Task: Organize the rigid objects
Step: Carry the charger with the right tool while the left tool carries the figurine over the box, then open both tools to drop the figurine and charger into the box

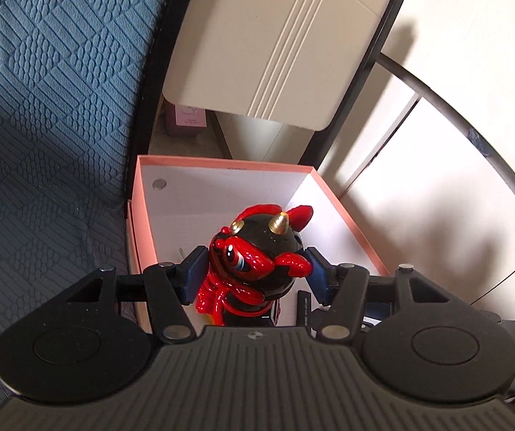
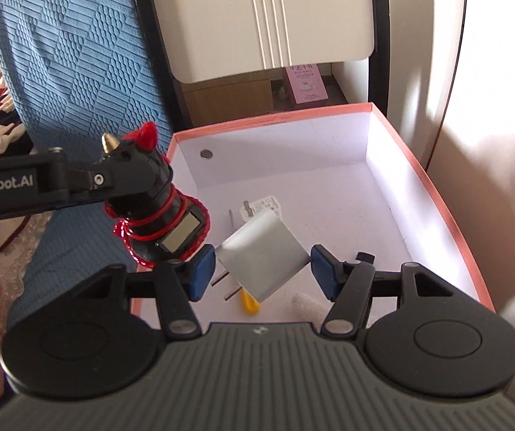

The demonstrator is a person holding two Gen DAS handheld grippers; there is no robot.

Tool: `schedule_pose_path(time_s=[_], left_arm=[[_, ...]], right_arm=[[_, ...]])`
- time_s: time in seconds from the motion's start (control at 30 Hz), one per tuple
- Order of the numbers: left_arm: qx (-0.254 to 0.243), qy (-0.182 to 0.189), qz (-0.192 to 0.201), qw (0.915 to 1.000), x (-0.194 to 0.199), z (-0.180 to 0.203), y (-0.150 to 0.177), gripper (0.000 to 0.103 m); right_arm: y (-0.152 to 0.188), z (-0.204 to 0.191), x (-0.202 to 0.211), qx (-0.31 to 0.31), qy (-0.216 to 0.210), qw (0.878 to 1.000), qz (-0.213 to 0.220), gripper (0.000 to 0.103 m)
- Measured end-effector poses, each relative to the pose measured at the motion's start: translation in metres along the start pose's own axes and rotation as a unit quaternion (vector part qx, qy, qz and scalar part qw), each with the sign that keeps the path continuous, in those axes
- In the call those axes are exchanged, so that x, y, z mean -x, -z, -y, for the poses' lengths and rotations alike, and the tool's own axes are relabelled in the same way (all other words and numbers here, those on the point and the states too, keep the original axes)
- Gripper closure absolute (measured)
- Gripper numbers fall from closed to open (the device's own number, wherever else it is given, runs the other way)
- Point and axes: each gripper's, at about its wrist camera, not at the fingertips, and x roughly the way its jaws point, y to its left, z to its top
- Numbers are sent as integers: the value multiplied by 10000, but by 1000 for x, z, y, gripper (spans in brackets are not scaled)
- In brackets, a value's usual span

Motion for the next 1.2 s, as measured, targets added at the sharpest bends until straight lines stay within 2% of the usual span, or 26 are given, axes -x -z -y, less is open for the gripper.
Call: schedule_pose_path(time_s=[0.2, 0.37, 0.63, 0.9, 1.2], left_arm=[[-216, -138, -365, 9990, -23, 6, 24, 39], [-201, -145, -582, 9980, -35, 6, 37, 39], [-142, -153, -722, 9972, -40, 6, 41, 39], [-280, -108, -489, 9984, -13, 9, 27, 38], [-497, 85, 127, 9986, 60, 23, 8, 38]], right_arm=[[15, 20, -17, -64, 88, 9994, -323, 41], [25, 27, -38, -37, 221, 9974, -682, 41], [33, 35, -41, -167, 100, 9969, -760, 43], [24, 31, -19, -259, 38, 9988, -421, 43], [-4, 1, 41, -32, -83, 9992, 395, 43]])
